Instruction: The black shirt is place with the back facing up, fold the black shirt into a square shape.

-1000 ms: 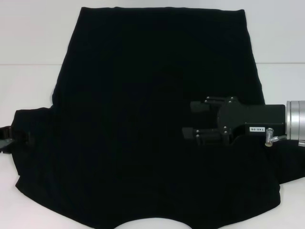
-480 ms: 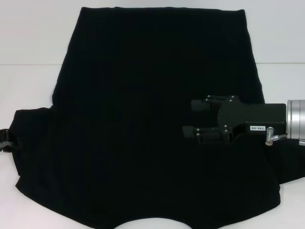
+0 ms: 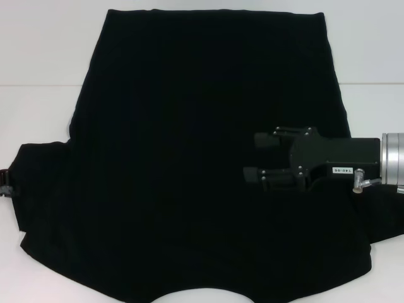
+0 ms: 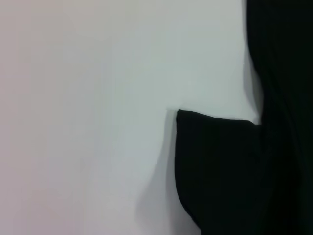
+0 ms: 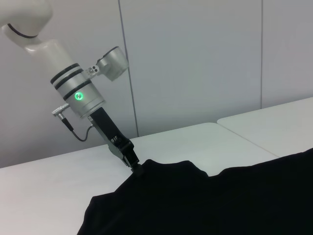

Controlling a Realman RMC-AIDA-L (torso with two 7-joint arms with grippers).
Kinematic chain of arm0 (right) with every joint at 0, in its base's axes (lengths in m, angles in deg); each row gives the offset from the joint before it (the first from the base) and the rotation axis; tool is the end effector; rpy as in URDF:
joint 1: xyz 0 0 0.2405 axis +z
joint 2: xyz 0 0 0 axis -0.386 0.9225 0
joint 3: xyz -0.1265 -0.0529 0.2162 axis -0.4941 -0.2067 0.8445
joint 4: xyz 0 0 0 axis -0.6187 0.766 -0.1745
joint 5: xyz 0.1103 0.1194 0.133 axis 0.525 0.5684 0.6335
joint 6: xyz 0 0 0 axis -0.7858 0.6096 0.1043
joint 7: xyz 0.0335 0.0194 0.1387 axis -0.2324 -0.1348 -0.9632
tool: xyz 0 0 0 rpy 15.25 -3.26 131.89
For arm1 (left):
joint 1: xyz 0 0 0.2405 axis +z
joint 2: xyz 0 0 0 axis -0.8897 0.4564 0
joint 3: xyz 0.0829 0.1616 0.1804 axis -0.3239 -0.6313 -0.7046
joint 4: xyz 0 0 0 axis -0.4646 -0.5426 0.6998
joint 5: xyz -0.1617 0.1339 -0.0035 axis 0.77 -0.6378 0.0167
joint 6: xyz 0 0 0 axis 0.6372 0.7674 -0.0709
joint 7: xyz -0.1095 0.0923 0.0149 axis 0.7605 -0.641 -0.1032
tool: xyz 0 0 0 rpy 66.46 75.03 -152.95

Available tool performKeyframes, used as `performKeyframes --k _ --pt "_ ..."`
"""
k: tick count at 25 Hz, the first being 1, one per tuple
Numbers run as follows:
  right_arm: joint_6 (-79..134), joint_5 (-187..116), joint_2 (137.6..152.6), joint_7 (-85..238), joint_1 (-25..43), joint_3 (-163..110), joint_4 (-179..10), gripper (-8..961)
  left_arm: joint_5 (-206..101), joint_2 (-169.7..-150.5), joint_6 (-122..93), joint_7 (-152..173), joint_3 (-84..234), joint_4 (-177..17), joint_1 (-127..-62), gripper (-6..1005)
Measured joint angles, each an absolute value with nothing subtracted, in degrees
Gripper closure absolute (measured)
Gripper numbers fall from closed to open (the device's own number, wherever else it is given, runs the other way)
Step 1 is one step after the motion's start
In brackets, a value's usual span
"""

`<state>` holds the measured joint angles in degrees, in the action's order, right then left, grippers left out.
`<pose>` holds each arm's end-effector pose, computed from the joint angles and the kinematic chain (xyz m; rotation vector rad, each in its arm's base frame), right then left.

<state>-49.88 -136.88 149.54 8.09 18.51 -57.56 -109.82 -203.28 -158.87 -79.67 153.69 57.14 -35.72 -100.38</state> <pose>0.2195 0.3689 -0.0142 -2.8101 0.3591 0.6851 -0.3589 0.3680 0.0914 -1.7830 -1.7515 -0.0119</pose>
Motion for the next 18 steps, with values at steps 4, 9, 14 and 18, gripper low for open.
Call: performKeyframes --k 4,9,14,18 --pt "-49.71 -136.88 149.60 8.14 18.27 -56.70 -109.82 106 -203.23 -158.98 -78.40 152.87 57.15 -35.78 -100.00 984" --pt "-49.66 -136.88 149.97 8.79 18.13 -54.64 -109.62 107 -202.66 -159.24 -75.57 150.67 57.66 -35.22 -98.85 986" --pt "-49.65 -136.88 150.40 8.97 18.10 -53.62 -109.31 107 -201.76 -159.34 -73.24 147.99 58.38 -34.57 -98.35 986" --pt "-49.66 -136.88 150.82 8.97 18.07 -52.79 -109.17 106 -200.51 -159.15 -72.34 146.27 59.31 -34.26 -98.64 986"
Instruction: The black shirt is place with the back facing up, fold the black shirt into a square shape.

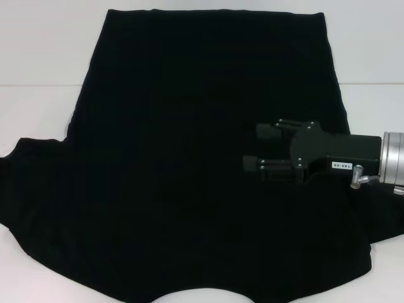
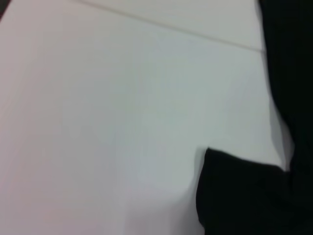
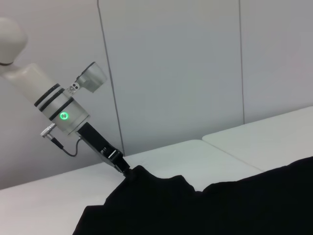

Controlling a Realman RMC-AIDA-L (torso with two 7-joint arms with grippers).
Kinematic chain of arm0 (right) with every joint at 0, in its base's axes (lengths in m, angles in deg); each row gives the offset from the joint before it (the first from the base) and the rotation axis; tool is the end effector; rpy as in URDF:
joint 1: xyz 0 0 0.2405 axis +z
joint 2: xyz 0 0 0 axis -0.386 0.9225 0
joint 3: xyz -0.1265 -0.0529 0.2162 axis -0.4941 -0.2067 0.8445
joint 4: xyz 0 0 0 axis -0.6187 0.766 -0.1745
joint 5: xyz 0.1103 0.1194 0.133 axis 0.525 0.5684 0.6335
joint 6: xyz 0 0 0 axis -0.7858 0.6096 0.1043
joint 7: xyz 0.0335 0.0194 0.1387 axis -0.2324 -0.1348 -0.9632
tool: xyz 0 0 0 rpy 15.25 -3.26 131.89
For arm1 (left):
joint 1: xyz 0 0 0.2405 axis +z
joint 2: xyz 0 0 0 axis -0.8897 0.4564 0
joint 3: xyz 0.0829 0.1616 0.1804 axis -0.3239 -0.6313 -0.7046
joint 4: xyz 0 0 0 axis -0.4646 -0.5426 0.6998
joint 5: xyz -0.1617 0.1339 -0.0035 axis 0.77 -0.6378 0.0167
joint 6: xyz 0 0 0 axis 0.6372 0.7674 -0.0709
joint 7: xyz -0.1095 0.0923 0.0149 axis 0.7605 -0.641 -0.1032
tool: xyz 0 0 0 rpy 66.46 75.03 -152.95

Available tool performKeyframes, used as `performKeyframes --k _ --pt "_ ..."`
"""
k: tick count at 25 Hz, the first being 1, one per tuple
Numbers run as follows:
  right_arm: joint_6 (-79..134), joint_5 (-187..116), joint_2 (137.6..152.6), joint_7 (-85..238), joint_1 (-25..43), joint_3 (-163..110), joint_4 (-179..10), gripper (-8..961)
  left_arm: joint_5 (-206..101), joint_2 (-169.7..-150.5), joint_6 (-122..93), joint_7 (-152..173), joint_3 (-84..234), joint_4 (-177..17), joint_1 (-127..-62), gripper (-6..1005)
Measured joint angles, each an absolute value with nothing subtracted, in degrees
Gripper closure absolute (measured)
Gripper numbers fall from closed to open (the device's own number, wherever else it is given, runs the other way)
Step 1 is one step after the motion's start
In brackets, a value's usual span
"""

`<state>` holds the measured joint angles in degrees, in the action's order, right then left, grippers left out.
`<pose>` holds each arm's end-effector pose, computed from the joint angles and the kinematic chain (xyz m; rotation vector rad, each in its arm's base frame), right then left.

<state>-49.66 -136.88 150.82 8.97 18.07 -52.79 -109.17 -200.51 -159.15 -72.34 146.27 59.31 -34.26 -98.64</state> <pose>0.2210 0.3681 -0.0156 -2.7383 0.4083 0.7651 -0.3737 0.3723 0.1102 -1.7436 -1.5753 -0.0585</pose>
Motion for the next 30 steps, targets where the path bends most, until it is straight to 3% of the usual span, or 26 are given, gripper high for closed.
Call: performKeyframes --k 23,30 --pt "-49.77 -136.88 151.30 8.99 17.18 -52.44 -109.11 106 -195.02 -159.42 -79.68 144.00 57.23 -34.65 -103.26 985" --pt "-49.99 -136.88 151.30 9.04 16.84 -52.67 -109.11 106 -191.33 -162.08 -80.25 143.19 49.27 -34.11 -105.32 986"
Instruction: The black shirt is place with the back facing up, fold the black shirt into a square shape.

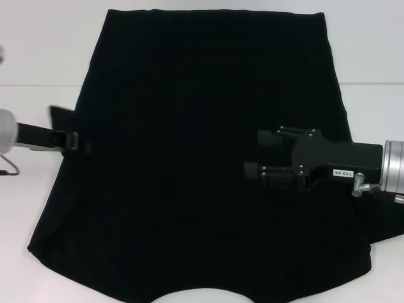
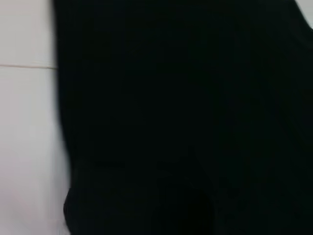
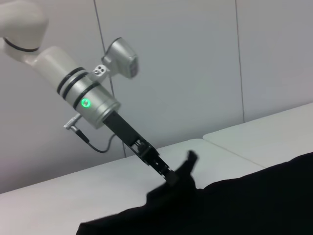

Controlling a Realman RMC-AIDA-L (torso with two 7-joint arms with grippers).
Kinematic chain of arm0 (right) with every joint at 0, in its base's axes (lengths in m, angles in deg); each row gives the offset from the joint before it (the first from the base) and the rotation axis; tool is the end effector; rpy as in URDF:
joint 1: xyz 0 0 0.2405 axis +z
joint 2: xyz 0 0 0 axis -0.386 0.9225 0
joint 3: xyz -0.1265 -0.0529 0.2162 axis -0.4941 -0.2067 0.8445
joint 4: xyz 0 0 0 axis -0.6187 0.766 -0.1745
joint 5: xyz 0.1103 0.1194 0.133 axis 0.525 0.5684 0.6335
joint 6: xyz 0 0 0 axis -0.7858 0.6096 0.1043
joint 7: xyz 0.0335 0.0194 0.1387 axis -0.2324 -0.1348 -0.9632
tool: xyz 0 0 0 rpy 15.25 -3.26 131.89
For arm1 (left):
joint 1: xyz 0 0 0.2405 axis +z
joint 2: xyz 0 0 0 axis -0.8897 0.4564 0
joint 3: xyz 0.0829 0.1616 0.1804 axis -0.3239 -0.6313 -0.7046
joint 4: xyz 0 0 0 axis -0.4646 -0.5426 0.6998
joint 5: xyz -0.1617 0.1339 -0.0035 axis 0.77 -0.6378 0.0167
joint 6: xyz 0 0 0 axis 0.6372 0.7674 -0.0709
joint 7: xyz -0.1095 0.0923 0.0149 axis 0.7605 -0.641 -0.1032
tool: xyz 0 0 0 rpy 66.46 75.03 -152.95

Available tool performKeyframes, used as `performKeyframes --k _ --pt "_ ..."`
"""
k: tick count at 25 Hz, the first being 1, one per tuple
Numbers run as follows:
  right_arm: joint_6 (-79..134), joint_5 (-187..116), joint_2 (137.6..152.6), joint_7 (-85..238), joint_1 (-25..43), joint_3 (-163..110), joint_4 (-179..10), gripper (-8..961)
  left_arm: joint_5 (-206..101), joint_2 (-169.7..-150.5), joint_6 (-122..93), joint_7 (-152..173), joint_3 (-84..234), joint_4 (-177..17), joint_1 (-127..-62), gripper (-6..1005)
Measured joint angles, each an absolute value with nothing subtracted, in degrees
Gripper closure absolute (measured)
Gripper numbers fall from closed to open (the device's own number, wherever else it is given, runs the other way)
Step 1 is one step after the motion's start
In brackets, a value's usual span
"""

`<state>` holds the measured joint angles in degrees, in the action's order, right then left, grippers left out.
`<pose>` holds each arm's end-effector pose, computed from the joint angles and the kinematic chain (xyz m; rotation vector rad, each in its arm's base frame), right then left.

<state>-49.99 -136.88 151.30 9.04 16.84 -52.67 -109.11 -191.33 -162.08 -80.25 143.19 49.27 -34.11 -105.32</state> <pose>0.2267 0.3613 -0.0189 -2.7350 0.4395 0.7752 -0.2813 0.4088 0.0571 -2.1543 -1.4432 -0.1342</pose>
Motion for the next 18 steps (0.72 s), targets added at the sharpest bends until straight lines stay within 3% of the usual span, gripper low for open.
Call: performKeyframes --k 5,10,18 --pt "-50.08 -136.88 151.30 9.06 16.21 -52.48 -109.12 107 -190.61 -165.33 -80.37 141.42 46.04 -31.03 -104.98 986" --pt "-50.16 -136.88 151.30 9.06 15.80 -52.43 -109.12 107 -187.78 -165.67 -81.20 139.10 45.94 -31.82 -104.23 985" --pt "-50.20 -135.65 151.14 9.06 15.78 -52.41 -109.32 107 -186.39 -165.20 -83.29 137.74 45.90 -32.53 -103.68 903"
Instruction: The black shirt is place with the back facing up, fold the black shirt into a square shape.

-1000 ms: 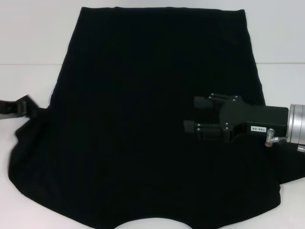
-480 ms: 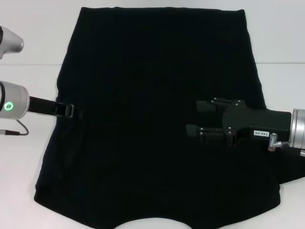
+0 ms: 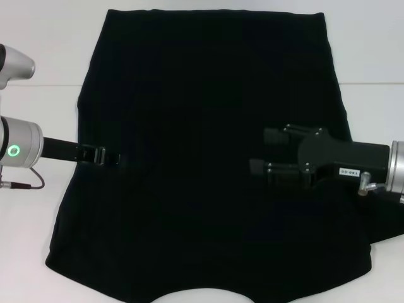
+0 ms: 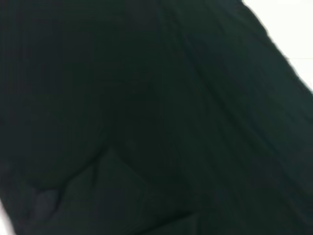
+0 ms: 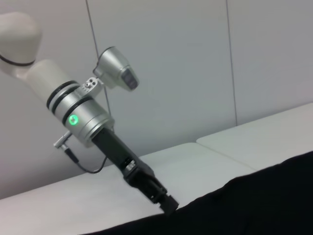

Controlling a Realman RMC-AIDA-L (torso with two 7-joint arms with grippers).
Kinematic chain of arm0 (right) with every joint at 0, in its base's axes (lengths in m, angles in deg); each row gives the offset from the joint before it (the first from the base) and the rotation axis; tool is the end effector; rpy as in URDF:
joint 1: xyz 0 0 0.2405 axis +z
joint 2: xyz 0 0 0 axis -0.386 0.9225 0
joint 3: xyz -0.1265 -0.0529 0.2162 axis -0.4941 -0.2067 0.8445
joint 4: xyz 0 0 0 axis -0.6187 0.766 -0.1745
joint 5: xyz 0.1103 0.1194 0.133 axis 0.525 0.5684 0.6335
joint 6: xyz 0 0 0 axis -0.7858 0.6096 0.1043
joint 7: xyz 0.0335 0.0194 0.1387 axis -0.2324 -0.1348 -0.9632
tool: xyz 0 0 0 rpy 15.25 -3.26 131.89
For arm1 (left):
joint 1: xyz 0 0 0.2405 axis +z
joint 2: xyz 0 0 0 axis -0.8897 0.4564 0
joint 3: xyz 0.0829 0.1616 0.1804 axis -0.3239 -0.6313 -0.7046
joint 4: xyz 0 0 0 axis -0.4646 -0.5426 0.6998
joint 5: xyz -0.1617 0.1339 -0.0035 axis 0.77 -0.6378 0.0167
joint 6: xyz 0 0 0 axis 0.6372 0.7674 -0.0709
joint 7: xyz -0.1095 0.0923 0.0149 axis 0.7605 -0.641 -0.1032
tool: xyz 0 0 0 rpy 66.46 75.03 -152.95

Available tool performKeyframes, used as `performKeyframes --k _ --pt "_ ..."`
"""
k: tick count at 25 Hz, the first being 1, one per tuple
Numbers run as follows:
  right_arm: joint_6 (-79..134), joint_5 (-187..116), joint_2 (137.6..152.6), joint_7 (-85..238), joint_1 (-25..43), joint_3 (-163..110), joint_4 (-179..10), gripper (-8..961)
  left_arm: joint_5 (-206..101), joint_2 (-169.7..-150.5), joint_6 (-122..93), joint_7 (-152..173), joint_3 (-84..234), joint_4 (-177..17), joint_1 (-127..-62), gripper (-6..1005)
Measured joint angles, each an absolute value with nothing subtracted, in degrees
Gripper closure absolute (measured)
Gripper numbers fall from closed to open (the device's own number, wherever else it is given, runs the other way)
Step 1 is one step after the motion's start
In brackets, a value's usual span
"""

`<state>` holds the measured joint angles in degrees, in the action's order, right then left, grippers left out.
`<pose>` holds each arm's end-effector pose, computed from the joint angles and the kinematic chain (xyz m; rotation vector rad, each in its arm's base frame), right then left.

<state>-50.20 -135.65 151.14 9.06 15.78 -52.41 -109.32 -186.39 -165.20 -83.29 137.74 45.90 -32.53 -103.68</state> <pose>0.2317 0.3594 -0.0148 -2.7058 0.4583 0.7955 -0.2642 0.3954 0.0286 -2.3205 -1.3700 -0.1714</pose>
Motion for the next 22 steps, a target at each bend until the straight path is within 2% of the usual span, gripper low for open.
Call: performKeyframes --k 3,9,11,14,17,20,22 --pt "-50.05 -134.25 150.72 8.88 15.79 -52.40 -109.29 107 -183.29 -165.18 -86.95 135.87 46.00 -31.81 -103.46 872" --pt "-45.87 -131.69 149.46 1.45 15.76 -50.56 -109.59 107 -164.65 -165.22 -100.37 123.50 46.46 -34.39 -100.98 635" --pt "-42.36 -131.48 148.24 -5.90 15.86 -49.95 -109.62 107 -159.85 -165.41 -102.61 118.60 46.46 -36.14 -99.86 555" --pt "-38.43 -132.23 145.50 -19.69 16.04 -50.54 -109.68 106 -150.74 -165.94 -105.63 106.11 46.46 -41.43 -97.02 436" --pt "-37.96 -134.56 142.94 -32.54 16.01 -51.74 -110.00 106 -144.81 -166.70 -106.86 92.63 46.43 -46.39 -94.17 206" --pt "-38.60 -139.98 141.02 -44.17 15.78 -53.73 -111.93 109 -143.43 -167.61 -107.81 82.55 46.15 -48.56 -92.44 159" --pt "-38.83 -145.40 140.64 -49.99 15.73 -54.47 -113.92 114 -143.69 -168.44 -107.95 77.19 45.88 -49.22 -91.56 128"
